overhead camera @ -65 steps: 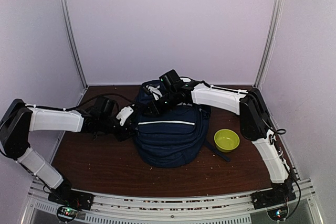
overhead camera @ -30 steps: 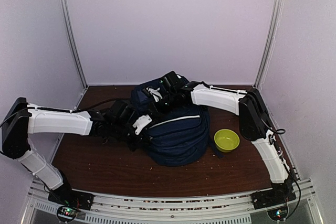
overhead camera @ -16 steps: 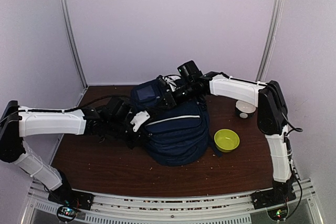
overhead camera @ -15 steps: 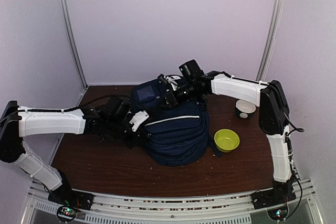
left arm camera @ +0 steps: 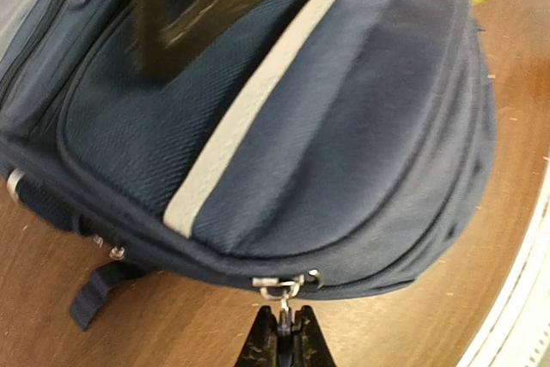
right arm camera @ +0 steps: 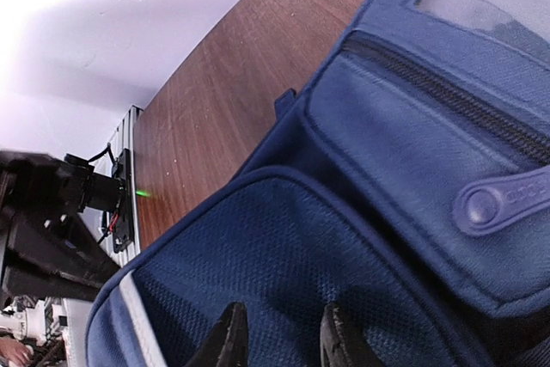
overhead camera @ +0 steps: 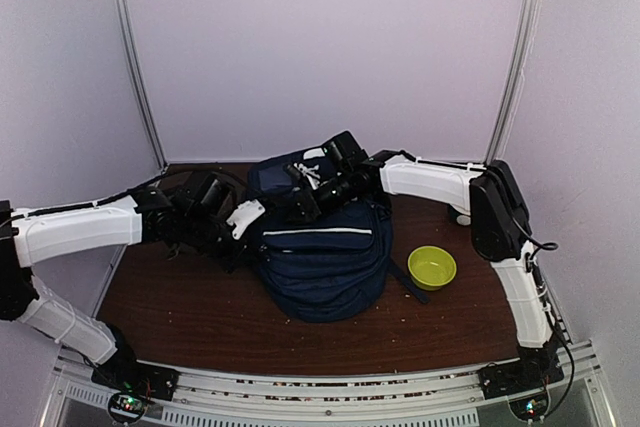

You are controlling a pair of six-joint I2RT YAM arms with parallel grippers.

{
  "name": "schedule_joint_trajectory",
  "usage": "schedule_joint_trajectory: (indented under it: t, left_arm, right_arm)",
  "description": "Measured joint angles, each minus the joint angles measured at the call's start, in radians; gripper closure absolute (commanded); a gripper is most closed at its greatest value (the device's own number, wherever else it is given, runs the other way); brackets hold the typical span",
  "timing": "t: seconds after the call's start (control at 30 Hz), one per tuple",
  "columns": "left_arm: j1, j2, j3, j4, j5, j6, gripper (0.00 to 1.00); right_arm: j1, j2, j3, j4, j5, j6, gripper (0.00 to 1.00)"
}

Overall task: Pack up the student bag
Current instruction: Zip the upper front pocket of the bag in the student bag, then pick up the student bag from the upper front pocket.

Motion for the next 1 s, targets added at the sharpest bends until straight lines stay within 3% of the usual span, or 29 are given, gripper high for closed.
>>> schedule_joint_trajectory:
  t: [0.13, 0.47, 0.57, 0.73, 1.0]
  left_arm:
    - [-0.051, 0.020, 0.011, -0.003, 0.049, 0.000, 0.98]
    - [-0.192, 0.388, 0.275, -0.016, 0.125, 0.016, 0.95]
    - [-0.203, 0.426, 0.309, 0.005, 0.134, 0.017, 0.83]
    - [-0.243, 0.428, 0.313, 0.077, 0.137, 0.035, 0.51]
    - [-0.267, 0.213, 0.212, 0.122, 0.034, 0.098, 0.49]
  right_arm:
    - [0.000, 0.023, 0.014, 0.013, -0.019, 0.032, 0.72]
    - [-0.002, 0.053, 0.023, 0.035, -0.068, 0.064, 0.74]
    - [-0.009, 0.052, 0.018, 0.036, -0.090, 0.063, 0.74]
    - [-0.034, -0.016, -0.070, 0.053, -0.103, 0.038, 0.69]
    - [-0.156, -0.312, -0.295, -0.098, -0.040, -0.095, 0.67]
